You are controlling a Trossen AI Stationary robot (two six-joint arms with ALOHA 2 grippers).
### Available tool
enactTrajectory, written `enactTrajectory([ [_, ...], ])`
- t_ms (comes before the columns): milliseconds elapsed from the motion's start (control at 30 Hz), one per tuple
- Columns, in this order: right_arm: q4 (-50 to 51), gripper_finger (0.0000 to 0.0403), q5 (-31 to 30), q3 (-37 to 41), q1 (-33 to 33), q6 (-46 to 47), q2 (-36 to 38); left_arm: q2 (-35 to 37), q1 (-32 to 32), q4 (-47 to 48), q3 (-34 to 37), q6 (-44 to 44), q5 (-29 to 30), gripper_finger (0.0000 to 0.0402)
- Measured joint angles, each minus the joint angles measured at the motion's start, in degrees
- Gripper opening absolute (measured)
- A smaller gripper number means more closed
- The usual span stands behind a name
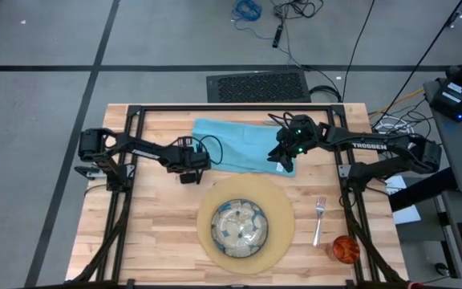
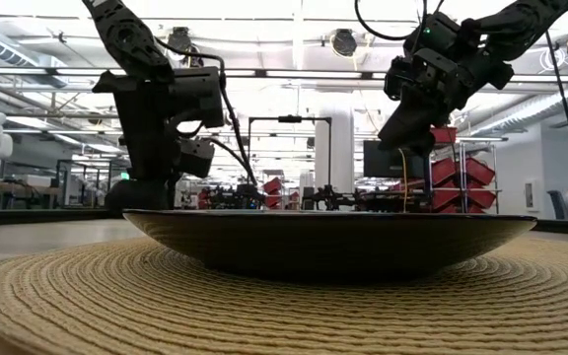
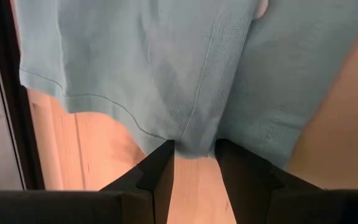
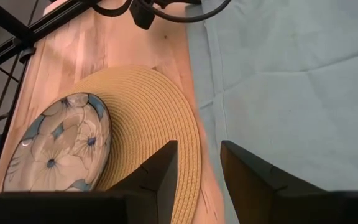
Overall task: Set table place
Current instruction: Fold the blue napkin
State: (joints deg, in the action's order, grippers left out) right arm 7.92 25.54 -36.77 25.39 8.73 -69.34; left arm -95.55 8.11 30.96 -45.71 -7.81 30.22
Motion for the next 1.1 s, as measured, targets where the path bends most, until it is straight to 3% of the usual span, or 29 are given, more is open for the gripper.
enactTrajectory([
  [567,-0.1,0.0114,-0.4,0.0,0.0,-0.2,0.0,0.0,-0.7,0.5,-1.4,0.0,2.6,0.0114],
  [1100,-0.5,0.0114,-1.5,0.0,-1.2,-0.2,0.0,0.1,-0.2,-1.1,0.1,1.4,1.4,0.0114],
])
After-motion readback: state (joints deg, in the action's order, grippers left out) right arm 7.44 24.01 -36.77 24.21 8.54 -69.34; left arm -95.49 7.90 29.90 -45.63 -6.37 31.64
